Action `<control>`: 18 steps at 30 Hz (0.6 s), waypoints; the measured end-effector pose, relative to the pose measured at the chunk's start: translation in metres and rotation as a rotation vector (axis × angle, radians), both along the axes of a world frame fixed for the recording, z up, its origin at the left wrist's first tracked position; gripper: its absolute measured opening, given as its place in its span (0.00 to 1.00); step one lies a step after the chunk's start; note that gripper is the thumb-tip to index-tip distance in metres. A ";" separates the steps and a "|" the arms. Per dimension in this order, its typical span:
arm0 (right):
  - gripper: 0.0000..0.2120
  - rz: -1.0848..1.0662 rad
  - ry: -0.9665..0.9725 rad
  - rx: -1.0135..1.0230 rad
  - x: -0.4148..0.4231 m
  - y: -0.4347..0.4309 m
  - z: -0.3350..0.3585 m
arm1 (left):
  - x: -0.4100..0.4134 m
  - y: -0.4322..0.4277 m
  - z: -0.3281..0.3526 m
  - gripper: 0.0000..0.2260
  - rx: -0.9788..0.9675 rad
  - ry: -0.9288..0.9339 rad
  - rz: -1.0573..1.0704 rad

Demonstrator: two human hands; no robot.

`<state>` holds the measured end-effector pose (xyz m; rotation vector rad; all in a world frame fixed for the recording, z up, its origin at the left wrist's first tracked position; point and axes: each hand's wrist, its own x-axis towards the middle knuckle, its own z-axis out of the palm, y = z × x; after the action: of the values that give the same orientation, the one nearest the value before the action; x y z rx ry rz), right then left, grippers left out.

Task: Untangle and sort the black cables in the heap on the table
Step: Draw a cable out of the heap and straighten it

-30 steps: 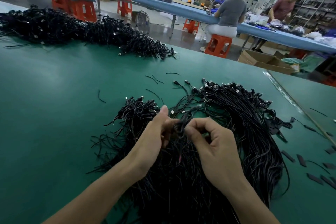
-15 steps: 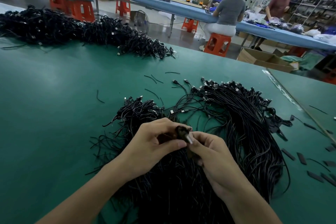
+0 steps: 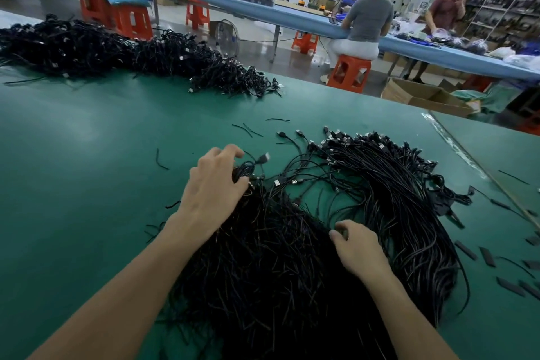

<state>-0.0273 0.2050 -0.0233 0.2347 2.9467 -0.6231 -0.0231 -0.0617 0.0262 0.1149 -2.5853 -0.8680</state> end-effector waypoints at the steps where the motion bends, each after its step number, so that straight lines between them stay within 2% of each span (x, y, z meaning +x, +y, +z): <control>1: 0.14 -0.038 0.007 0.020 -0.002 -0.002 -0.003 | -0.002 0.000 -0.003 0.13 -0.047 -0.017 0.020; 4: 0.13 -0.165 0.043 0.107 -0.009 -0.007 -0.005 | -0.005 0.003 -0.010 0.04 -0.130 -0.050 0.096; 7: 0.11 -0.221 0.023 0.055 -0.018 -0.006 -0.003 | -0.007 0.007 -0.017 0.06 -0.247 -0.069 0.140; 10: 0.11 -0.242 -0.050 0.022 -0.025 -0.006 0.000 | -0.007 0.010 -0.023 0.08 -0.323 -0.069 0.062; 13: 0.08 -0.242 -0.076 -0.020 -0.029 -0.003 0.006 | -0.005 0.010 -0.026 0.06 -0.342 -0.071 0.018; 15: 0.09 -0.303 -0.031 -0.295 -0.033 -0.001 0.012 | -0.003 0.008 -0.026 0.05 -0.331 -0.069 0.015; 18: 0.12 -0.555 0.036 -1.062 -0.035 0.000 0.028 | 0.000 0.009 -0.025 0.05 -0.343 -0.026 0.019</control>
<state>-0.0621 0.2047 0.0052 0.8846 2.1175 -2.0913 -0.0226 -0.0526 0.0016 0.0525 -2.7088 -0.4084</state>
